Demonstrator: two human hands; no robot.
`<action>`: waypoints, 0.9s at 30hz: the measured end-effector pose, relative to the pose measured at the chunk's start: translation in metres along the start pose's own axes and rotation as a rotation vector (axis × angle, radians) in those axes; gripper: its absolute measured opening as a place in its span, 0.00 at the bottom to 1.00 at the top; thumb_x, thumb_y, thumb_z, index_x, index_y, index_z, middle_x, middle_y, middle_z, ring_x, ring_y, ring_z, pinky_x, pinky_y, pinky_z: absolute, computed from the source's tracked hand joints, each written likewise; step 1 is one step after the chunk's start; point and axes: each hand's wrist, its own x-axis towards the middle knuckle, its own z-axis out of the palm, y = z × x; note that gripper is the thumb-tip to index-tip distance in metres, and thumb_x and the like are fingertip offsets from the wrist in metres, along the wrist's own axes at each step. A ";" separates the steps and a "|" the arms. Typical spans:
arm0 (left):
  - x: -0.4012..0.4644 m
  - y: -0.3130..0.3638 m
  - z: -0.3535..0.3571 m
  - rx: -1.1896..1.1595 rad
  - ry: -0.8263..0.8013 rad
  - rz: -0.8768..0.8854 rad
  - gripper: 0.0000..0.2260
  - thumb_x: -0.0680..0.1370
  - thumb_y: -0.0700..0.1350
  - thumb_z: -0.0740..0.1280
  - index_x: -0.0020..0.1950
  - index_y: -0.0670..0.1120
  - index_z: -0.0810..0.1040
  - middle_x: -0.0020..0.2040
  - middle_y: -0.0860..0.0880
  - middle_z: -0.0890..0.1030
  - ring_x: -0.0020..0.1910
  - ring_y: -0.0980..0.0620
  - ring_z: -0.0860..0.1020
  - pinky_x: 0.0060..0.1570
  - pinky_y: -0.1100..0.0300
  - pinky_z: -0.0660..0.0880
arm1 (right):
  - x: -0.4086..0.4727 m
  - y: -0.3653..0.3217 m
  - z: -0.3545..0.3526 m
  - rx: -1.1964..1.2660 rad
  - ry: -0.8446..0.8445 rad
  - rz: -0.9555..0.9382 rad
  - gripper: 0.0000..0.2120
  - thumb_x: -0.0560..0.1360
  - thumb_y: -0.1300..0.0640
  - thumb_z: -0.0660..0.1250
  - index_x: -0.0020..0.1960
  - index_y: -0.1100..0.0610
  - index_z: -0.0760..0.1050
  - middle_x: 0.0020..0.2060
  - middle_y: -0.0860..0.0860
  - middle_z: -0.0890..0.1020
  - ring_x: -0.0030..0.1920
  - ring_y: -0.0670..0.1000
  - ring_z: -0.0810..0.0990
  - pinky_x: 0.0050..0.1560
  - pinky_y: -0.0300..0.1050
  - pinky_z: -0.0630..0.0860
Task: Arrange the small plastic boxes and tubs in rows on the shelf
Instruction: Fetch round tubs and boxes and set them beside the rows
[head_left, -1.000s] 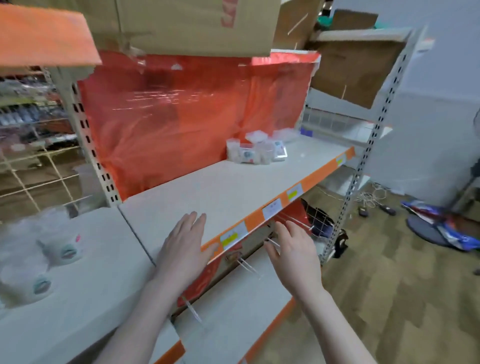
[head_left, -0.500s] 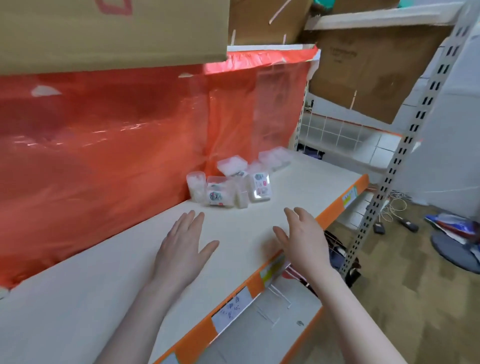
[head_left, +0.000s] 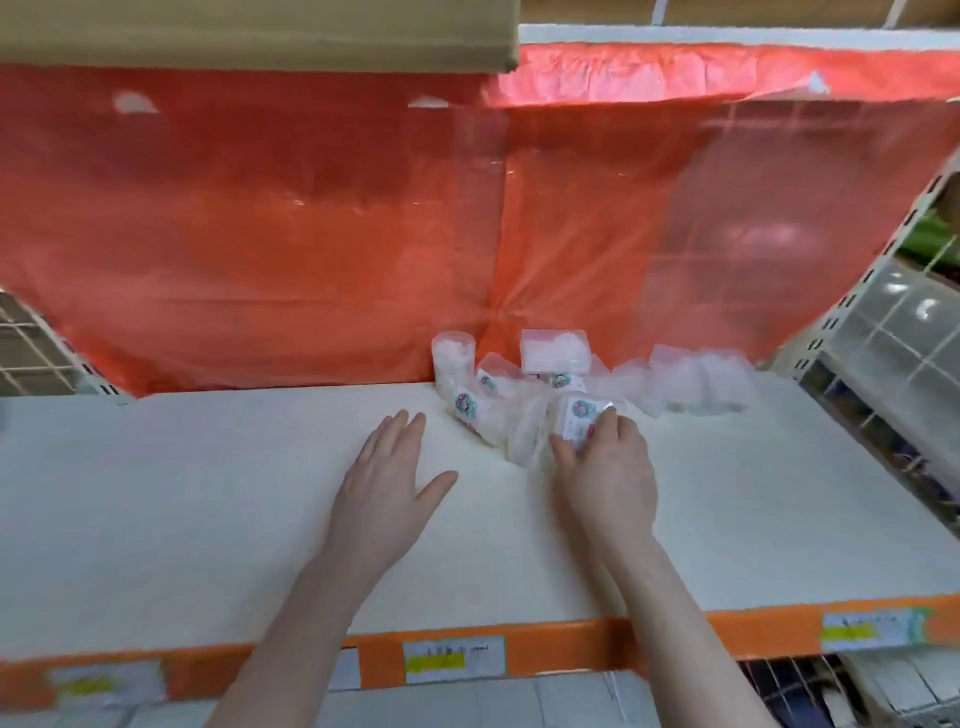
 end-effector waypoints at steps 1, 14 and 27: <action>-0.002 0.002 0.000 0.003 0.006 -0.020 0.31 0.78 0.58 0.60 0.77 0.48 0.55 0.78 0.50 0.54 0.76 0.53 0.50 0.72 0.59 0.50 | 0.003 0.000 0.001 -0.005 -0.004 -0.003 0.29 0.74 0.45 0.64 0.66 0.64 0.65 0.57 0.59 0.73 0.58 0.60 0.71 0.53 0.51 0.68; 0.018 0.011 0.012 -0.014 -0.027 -0.084 0.31 0.79 0.57 0.60 0.77 0.47 0.55 0.77 0.50 0.55 0.76 0.55 0.52 0.70 0.62 0.50 | 0.029 0.002 0.008 -0.104 -0.098 -0.030 0.35 0.72 0.51 0.67 0.72 0.64 0.56 0.58 0.59 0.72 0.56 0.59 0.72 0.48 0.49 0.68; 0.076 0.025 0.033 -0.165 -0.101 -0.043 0.29 0.76 0.56 0.66 0.75 0.51 0.62 0.72 0.47 0.63 0.70 0.48 0.62 0.64 0.56 0.62 | 0.034 0.027 -0.009 -0.157 -0.150 -0.071 0.27 0.70 0.53 0.66 0.66 0.61 0.63 0.54 0.56 0.74 0.54 0.58 0.72 0.45 0.48 0.66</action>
